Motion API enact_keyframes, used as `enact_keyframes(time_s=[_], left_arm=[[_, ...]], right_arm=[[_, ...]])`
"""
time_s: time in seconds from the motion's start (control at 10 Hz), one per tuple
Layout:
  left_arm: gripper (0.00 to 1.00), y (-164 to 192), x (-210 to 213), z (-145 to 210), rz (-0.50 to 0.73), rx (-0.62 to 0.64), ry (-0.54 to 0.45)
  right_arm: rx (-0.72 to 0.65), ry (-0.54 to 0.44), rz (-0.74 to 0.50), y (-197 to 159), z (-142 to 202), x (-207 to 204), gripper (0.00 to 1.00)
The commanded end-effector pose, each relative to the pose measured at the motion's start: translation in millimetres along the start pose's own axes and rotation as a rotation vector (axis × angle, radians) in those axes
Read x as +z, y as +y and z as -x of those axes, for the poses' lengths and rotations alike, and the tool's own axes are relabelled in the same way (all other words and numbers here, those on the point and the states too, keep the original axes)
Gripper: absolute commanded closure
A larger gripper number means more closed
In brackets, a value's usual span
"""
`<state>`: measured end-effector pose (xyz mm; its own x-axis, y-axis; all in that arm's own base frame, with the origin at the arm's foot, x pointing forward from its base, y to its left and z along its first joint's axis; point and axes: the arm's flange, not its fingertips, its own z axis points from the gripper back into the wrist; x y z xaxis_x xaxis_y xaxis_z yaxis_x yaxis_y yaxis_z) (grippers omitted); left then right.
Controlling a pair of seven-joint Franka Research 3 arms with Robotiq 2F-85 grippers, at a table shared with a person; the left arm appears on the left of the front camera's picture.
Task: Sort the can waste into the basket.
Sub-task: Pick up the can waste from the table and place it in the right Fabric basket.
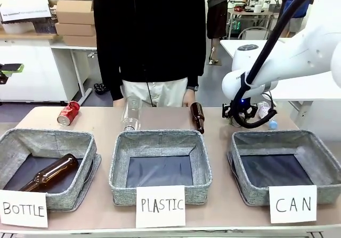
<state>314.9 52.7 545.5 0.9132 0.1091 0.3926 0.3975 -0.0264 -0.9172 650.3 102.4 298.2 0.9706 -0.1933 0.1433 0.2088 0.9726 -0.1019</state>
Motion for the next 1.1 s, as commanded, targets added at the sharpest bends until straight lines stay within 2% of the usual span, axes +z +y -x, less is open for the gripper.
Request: enact_keyframes(time_s=[0.0, 0.1, 0.2, 0.3, 0.7, 0.8, 1.0], left_arm=[[0.00, -2.3, -1.2, 0.1, 0.019, -0.022, -0.005], [0.00, -2.3, -1.2, 0.1, 0.019, -0.022, -0.005], [0.00, -2.3, -1.2, 0.1, 0.019, -0.022, -0.005], [0.00, -2.3, -1.2, 0.1, 0.019, -0.022, -0.005], [0.00, -2.3, -1.2, 0.1, 0.019, -0.022, -0.005], [0.00, -2.3, -1.2, 0.1, 0.019, -0.022, -0.005], [0.00, -2.3, -1.2, 0.1, 0.019, -0.022, -0.005]], right_arm=[[0.003, 0.028, -0.010, -8.2, -6.0, -1.0, 1.00], [0.008, 0.036, -0.009, -9.3, -6.0, -0.5, 0.86], [0.018, 0.046, -0.004, -9.8, -6.1, -1.2, 0.96], [0.014, 0.054, -0.014, -11.5, -6.6, -1.4, 1.00], [-0.006, 0.021, -0.021, -19.1, -5.6, 14.5, 1.00], [0.002, 0.006, -0.035, -23.8, -3.9, 29.1, 1.00], [0.045, -0.029, -0.071, -41.4, 12.6, 99.9, 1.00]])
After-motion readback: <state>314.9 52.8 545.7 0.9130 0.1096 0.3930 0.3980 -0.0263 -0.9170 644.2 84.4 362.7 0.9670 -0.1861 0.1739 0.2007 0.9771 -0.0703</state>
